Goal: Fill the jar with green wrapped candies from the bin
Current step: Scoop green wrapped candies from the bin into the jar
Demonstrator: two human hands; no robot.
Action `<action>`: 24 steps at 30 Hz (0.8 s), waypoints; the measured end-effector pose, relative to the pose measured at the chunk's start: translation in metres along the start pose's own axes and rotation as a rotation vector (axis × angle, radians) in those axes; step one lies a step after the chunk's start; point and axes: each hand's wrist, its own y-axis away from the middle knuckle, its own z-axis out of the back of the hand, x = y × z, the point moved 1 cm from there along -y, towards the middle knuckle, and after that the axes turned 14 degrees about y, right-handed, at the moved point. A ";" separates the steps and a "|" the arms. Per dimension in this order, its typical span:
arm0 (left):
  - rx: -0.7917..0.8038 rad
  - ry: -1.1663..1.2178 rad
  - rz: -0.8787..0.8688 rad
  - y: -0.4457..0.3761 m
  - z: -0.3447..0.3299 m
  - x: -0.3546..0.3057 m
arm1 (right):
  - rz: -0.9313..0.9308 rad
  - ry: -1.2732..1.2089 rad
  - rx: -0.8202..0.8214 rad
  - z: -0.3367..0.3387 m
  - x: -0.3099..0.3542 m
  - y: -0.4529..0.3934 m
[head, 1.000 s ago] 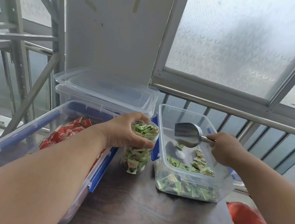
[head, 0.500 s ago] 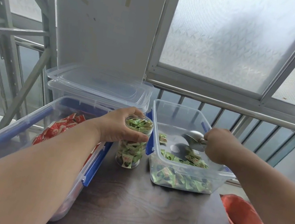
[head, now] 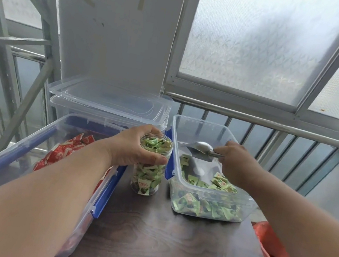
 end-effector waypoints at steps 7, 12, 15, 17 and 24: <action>0.008 0.015 -0.005 -0.001 0.000 -0.001 | 0.030 -0.052 -0.024 0.036 -0.019 0.005; 0.005 0.025 -0.005 -0.001 0.000 0.000 | -0.186 0.016 0.164 0.052 -0.044 0.002; -0.002 0.024 -0.002 -0.001 0.000 0.001 | -0.255 -0.134 0.297 0.043 -0.061 -0.002; -0.005 0.025 0.002 -0.001 0.000 0.001 | -0.286 -0.267 0.380 0.035 -0.061 -0.001; -0.009 0.041 0.001 -0.002 0.000 0.001 | -0.373 -0.699 0.436 0.004 -0.024 -0.002</action>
